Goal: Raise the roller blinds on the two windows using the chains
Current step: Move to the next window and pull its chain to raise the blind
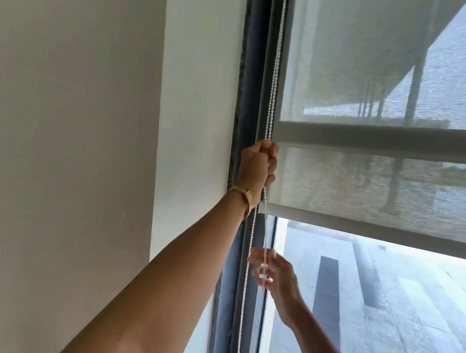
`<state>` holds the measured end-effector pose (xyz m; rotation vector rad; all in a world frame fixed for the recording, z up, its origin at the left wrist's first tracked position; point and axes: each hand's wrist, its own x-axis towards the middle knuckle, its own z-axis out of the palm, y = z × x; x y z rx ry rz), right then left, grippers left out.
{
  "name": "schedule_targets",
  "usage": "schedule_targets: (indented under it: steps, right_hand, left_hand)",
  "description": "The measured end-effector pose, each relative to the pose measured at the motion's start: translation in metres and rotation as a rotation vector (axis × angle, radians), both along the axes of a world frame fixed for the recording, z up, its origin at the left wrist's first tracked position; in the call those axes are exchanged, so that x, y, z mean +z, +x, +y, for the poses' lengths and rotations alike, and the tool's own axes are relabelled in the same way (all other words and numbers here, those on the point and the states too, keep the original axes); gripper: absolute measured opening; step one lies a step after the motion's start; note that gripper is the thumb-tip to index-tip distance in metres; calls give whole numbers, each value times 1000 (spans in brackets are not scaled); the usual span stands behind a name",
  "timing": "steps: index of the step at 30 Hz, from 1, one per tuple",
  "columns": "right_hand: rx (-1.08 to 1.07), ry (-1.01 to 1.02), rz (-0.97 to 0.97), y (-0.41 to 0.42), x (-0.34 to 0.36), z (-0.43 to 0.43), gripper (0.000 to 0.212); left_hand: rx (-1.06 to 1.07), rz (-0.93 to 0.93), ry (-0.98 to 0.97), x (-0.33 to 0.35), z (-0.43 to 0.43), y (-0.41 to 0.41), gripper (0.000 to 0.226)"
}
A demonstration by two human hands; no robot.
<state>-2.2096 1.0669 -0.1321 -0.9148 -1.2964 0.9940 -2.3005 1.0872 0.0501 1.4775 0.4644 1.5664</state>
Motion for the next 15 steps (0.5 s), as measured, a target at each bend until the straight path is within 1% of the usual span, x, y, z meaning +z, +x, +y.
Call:
schedule_targets:
  steps: [2, 6, 9, 11, 13, 15]
  right_hand:
    - [-19, 4, 42, 2, 17, 3, 42]
    - [-18, 84, 95, -2, 74, 7, 46]
    - [6, 193, 50, -7, 122, 8, 55]
    - [34, 248, 28, -11, 154, 10, 61]
    - [58, 272, 31, -15, 186, 11, 61]
    - [66, 290, 51, -20, 215, 8, 55]
  left_hand:
    - [-3, -7, -10, -7, 0, -1, 42]
    - [-6, -12, -43, -25, -5, 1, 41]
    - [45, -2, -70, -41, -8, 5, 39]
    - [41, 3, -105, -52, -8, 6, 39]
    - [8, -9, -127, -61, -7, 4, 38]
    - [2, -14, -144, -68, -6, 0, 38]
